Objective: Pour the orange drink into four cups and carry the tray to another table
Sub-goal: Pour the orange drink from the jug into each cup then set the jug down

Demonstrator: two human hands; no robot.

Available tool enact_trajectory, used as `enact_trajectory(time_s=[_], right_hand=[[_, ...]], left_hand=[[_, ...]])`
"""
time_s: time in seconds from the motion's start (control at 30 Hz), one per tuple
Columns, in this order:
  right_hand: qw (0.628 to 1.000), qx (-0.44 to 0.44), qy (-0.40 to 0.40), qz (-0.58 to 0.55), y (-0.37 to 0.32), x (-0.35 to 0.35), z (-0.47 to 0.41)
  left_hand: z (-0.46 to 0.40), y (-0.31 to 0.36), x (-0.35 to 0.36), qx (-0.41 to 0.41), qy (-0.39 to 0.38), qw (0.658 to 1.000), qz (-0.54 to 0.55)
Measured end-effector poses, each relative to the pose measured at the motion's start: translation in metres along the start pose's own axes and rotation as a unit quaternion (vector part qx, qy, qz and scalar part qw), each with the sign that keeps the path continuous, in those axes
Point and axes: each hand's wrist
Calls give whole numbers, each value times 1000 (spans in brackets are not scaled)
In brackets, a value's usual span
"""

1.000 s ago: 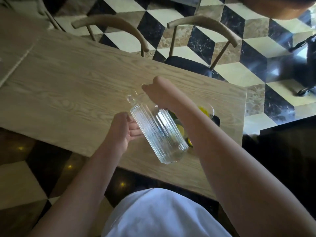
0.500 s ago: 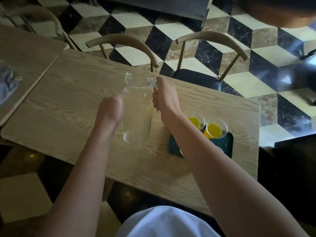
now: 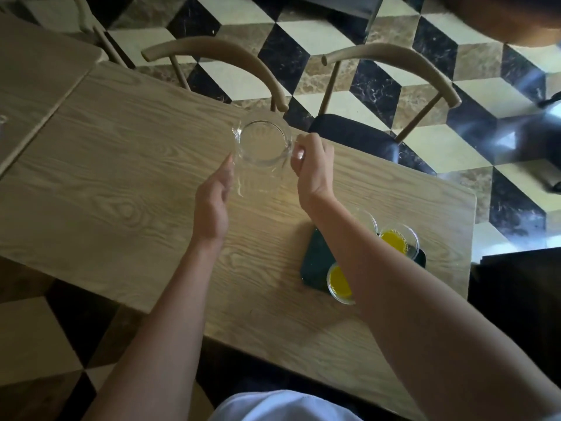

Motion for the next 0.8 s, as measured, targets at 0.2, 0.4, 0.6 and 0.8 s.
enact_trajectory(time_s=[0.2, 0.4, 0.6, 0.8], right_hand=[[999, 8, -24, 38, 30, 2, -19], [998, 29, -18, 44, 48, -4, -16], [998, 39, -24, 49, 55, -6, -16], [995, 27, -56, 77, 59, -11, -16]], left_hand=[[-21, -28, 7, -43, 21, 998, 48], [-28, -41, 4, -73, 14, 992, 98], [-38, -54, -1, -76, -20, 992, 102], [-45, -64, -1, -99, -56, 992, 61]])
Point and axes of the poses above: each hand's wrist, its own z-axis away from the middle knuckle, its own x-axis out of the palm, y = z × x, and after that the axes turned 6 degrees about -x, right-handed
